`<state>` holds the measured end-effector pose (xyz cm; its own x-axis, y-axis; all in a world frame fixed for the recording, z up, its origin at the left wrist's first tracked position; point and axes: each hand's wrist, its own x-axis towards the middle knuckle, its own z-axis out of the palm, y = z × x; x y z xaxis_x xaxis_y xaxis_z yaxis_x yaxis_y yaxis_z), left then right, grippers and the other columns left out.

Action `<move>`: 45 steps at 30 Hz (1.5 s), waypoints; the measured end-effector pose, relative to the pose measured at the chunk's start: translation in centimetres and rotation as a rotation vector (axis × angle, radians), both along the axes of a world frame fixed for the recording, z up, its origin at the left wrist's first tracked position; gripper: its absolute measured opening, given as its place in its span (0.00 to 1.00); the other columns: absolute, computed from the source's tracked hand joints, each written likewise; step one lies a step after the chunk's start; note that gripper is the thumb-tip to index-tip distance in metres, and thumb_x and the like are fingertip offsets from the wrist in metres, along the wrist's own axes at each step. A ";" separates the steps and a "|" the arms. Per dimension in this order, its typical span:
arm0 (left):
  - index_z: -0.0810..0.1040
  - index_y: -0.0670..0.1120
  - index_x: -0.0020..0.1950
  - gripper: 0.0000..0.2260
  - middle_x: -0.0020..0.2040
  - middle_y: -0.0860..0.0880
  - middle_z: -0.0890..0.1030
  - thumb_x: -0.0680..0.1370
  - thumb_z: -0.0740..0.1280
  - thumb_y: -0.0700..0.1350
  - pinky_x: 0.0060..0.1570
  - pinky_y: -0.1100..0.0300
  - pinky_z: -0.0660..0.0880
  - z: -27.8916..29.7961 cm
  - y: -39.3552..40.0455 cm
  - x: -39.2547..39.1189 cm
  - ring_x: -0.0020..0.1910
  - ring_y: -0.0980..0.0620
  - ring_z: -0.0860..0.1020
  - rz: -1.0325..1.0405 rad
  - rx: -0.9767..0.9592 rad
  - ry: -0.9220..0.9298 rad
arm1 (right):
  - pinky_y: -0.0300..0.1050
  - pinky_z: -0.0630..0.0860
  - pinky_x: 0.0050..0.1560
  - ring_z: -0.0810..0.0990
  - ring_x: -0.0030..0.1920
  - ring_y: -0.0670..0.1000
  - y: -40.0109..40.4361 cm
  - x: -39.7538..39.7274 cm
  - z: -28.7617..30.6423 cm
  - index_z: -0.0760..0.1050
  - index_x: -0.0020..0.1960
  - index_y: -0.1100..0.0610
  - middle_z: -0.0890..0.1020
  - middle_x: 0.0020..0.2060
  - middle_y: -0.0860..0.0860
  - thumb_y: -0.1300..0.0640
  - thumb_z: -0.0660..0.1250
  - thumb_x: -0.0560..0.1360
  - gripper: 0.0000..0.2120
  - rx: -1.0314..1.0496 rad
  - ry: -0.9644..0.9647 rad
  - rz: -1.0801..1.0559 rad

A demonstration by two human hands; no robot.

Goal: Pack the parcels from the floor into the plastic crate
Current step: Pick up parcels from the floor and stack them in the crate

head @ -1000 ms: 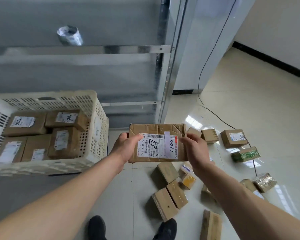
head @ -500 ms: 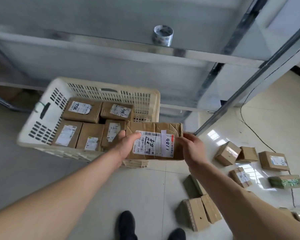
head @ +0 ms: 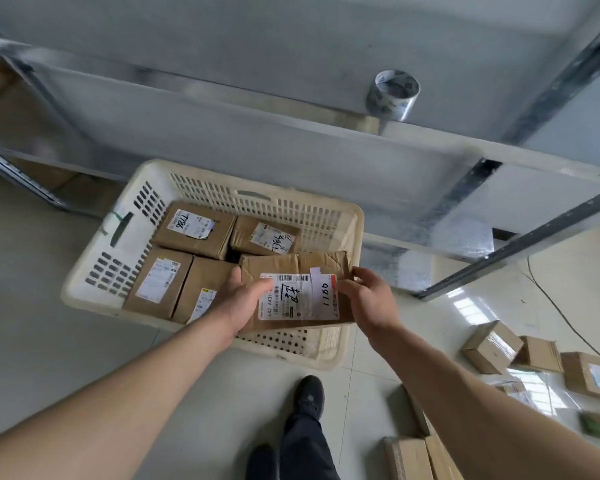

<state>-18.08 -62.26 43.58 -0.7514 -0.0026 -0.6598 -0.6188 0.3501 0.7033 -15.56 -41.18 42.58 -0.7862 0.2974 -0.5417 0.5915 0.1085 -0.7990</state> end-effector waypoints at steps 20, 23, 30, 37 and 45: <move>0.71 0.46 0.57 0.19 0.50 0.44 0.81 0.72 0.70 0.55 0.52 0.45 0.80 -14.3 2.5 -8.0 0.47 0.45 0.81 0.189 0.044 -0.362 | 0.56 0.82 0.51 0.80 0.51 0.56 -0.9 -13.9 -12.9 0.72 0.58 0.50 0.78 0.51 0.52 0.37 0.63 0.60 0.29 0.480 -0.219 0.436; 0.75 0.43 0.50 0.10 0.48 0.45 0.80 0.78 0.68 0.49 0.51 0.50 0.80 -16.8 2.9 -8.0 0.47 0.46 0.81 0.218 0.084 -0.432 | 0.57 0.80 0.55 0.77 0.52 0.56 -1.2 -15.0 -14.4 0.71 0.63 0.50 0.75 0.53 0.52 0.42 0.65 0.66 0.27 0.593 -0.236 0.522; 0.69 0.45 0.72 0.23 0.67 0.40 0.72 0.79 0.67 0.48 0.45 0.53 0.79 -20.8 4.8 -8.5 0.48 0.45 0.79 0.300 0.222 -0.612 | 0.49 0.73 0.48 0.76 0.49 0.55 0.0 -17.4 -18.5 0.70 0.54 0.47 0.78 0.47 0.49 0.45 0.66 0.71 0.15 0.725 -0.247 0.652; 0.75 0.43 0.61 0.14 0.55 0.39 0.81 0.77 0.67 0.47 0.46 0.50 0.80 -24.6 4.5 -8.8 0.50 0.39 0.81 0.380 0.234 -0.654 | 0.51 0.71 0.51 0.75 0.48 0.55 -1.0 -19.0 -21.9 0.68 0.50 0.49 0.75 0.44 0.49 0.49 0.67 0.72 0.11 0.743 -0.248 0.741; 0.76 0.44 0.60 0.12 0.55 0.38 0.81 0.78 0.67 0.45 0.43 0.50 0.81 -25.6 3.9 -8.1 0.49 0.40 0.82 0.443 0.260 -0.639 | 0.51 0.69 0.53 0.74 0.48 0.57 -1.7 -19.3 -22.4 0.70 0.49 0.50 0.75 0.44 0.50 0.51 0.66 0.71 0.09 0.726 -0.224 0.687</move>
<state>-26.17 -58.34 17.93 -0.1954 0.0010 -0.9807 -0.9701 -0.1469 0.1931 -34.90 -42.90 20.15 -0.8135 0.1355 -0.5656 0.3464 0.8941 -0.2840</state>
